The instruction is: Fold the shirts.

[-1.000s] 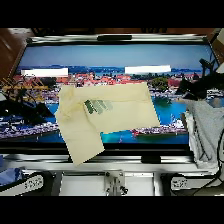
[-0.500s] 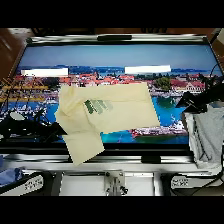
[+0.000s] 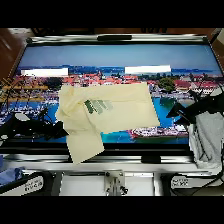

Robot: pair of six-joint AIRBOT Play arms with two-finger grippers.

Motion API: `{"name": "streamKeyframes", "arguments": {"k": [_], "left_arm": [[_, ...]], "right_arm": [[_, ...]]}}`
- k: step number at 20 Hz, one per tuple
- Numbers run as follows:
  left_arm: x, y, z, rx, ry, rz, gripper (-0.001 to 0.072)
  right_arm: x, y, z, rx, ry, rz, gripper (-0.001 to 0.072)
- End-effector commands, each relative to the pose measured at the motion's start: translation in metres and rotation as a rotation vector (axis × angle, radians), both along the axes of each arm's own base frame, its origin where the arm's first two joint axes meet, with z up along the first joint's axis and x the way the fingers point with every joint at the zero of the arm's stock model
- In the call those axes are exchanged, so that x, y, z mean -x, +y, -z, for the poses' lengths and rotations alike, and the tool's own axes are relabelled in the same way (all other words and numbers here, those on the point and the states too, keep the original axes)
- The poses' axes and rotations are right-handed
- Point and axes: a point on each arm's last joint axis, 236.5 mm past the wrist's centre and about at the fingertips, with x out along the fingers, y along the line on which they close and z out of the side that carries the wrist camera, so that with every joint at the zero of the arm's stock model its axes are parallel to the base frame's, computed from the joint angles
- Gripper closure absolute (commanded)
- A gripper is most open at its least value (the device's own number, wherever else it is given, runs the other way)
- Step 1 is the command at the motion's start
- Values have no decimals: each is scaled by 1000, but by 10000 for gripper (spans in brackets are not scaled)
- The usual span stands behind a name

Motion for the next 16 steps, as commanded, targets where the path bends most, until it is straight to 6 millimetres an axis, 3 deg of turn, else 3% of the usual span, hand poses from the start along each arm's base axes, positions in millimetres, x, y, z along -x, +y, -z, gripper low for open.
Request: {"name": "streamKeyframes", "arguments": {"k": [1,4,12,14,15,16], "left_arm": [[2,-4,-2,15,5,4,679],[2,-3,-2,15,5,4,678],[-1,-3,-4,14,-7,12,679],[-9,-1,-9,10,-31,15,679],[-15,0,-13,6,-48,16,679],[-23,1,-20,5,-76,34,679]], "right_arm": [[-1,12,21,-35,-42,24,43],[0,20,30,-15,-37,-27,44],[2,71,48,-65,5,-143,49],[6,80,50,-67,20,-175,273],[6,83,49,-68,19,-184,442],[6,85,47,-70,17,-190,562]]}}
